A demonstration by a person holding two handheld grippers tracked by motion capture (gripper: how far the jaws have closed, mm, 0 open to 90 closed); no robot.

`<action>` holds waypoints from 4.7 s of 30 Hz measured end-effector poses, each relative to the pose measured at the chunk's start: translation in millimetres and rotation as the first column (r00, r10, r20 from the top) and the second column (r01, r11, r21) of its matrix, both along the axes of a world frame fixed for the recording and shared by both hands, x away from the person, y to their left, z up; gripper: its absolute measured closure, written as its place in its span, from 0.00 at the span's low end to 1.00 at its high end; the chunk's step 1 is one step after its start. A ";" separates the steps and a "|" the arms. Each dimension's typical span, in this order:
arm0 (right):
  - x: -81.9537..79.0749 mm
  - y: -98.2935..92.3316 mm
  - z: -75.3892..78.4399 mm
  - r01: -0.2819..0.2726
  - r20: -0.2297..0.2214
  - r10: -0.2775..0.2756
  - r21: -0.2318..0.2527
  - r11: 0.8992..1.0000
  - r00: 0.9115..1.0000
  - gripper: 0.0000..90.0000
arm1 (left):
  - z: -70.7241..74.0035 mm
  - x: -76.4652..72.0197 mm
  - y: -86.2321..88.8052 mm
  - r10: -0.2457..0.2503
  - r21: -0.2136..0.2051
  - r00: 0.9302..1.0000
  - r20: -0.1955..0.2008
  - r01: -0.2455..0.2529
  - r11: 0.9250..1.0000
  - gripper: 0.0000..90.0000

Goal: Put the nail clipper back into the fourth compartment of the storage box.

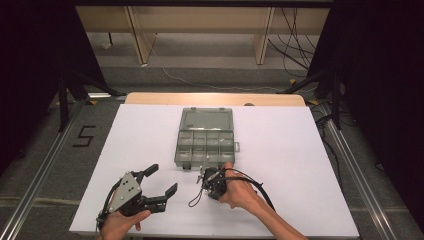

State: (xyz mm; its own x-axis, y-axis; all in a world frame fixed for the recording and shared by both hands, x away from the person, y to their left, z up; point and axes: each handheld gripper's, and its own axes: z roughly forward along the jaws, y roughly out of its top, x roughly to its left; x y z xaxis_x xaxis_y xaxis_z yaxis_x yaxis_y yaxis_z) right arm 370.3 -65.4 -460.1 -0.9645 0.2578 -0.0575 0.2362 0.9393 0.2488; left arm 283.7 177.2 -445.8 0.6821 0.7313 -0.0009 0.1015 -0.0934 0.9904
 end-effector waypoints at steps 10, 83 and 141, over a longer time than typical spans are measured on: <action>2.2 -2.8 5.6 -0.006 -0.010 0.007 0.028 1.000 1.000 0.86 | 1.0 -0.1 1.1 -0.001 0.001 1.000 0.005 0.001 1.000 0.17; 114.5 -75.1 34.2 0.305 0.139 -0.457 0.574 0.760 0.879 0.86 | 0.0 0.7 0.3 -0.006 -0.008 1.000 0.006 0.006 1.000 0.17; 114.8 -76.7 36.6 0.325 0.149 -0.518 0.627 0.708 0.842 0.43 | 0.7 -1.0 1.1 0.001 -0.011 1.000 -0.004 -0.001 1.000 0.17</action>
State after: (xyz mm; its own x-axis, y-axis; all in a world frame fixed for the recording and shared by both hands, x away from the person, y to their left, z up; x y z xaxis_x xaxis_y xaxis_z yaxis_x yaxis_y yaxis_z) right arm 485.1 -142.1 -423.4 -0.7038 0.7099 -0.0260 0.3973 0.4237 0.8140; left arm 282.8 178.3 -445.1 0.6811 0.7321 -0.0114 0.1056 -0.0828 0.9909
